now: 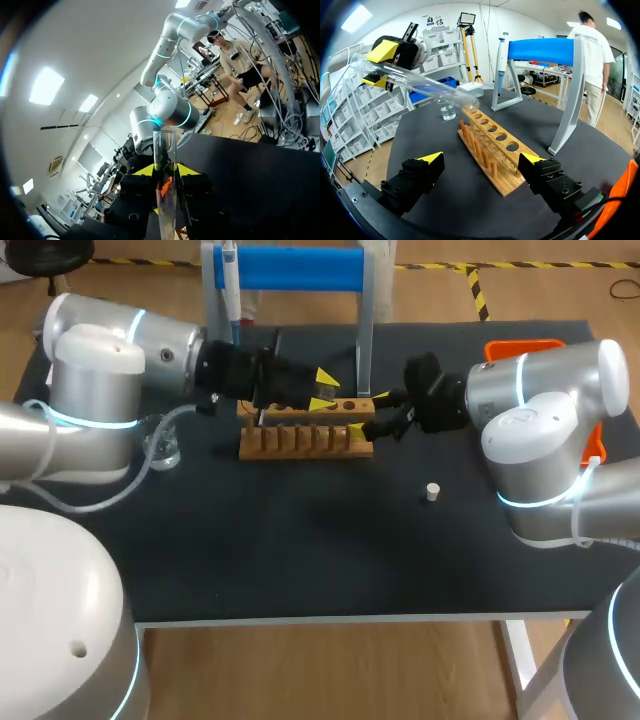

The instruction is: Invert the test tube, pick up the pipette, mount the tip to pipette, aspirate from beaker and dispense into the tube, eject the tip, return the pipette, and cap with the stopper.

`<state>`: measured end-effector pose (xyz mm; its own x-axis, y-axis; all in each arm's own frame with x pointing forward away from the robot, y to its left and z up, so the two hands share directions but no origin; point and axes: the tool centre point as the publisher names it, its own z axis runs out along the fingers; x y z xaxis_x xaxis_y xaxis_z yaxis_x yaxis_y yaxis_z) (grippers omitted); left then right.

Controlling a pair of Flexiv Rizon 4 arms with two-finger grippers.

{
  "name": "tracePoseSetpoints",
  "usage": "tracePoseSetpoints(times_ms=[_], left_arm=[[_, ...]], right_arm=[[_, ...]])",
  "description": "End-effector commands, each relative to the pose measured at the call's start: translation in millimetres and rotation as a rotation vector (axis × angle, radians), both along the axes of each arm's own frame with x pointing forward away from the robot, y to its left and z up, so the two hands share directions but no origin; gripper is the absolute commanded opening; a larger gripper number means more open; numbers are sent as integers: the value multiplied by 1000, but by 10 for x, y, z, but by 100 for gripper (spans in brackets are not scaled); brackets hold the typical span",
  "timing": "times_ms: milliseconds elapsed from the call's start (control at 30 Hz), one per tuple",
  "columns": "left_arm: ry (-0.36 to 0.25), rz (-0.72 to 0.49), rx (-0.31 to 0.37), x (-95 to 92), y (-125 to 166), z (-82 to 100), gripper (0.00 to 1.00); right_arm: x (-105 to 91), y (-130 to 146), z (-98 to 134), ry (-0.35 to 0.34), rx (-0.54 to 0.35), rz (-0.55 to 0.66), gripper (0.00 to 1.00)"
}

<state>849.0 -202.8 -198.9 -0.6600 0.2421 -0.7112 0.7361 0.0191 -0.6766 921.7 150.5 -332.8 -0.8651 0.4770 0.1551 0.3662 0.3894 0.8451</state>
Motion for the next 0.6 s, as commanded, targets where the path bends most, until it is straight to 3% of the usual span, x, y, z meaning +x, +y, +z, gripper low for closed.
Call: tracePoseSetpoints(times_ms=[33,300,367,400,433,600], left_arm=[[16,-38,47,30,-1,35,0],[16,-38,47,30,-1,35,0],[142,-25,-33,172,13,83,0],[184,0,-44,237,13,97,0],[228,4,-100,288,20,132,0],[420,53,-151,511,1,233,0]], right_arm=[[0,-6,2,0,0,1,100],[0,-6,2,0,0,1,100],[0,-6,2,0,0,1,100],[0,-6,2,0,0,1,100],[0,-6,2,0,0,1,100],[0,-6,2,0,0,1,100]])
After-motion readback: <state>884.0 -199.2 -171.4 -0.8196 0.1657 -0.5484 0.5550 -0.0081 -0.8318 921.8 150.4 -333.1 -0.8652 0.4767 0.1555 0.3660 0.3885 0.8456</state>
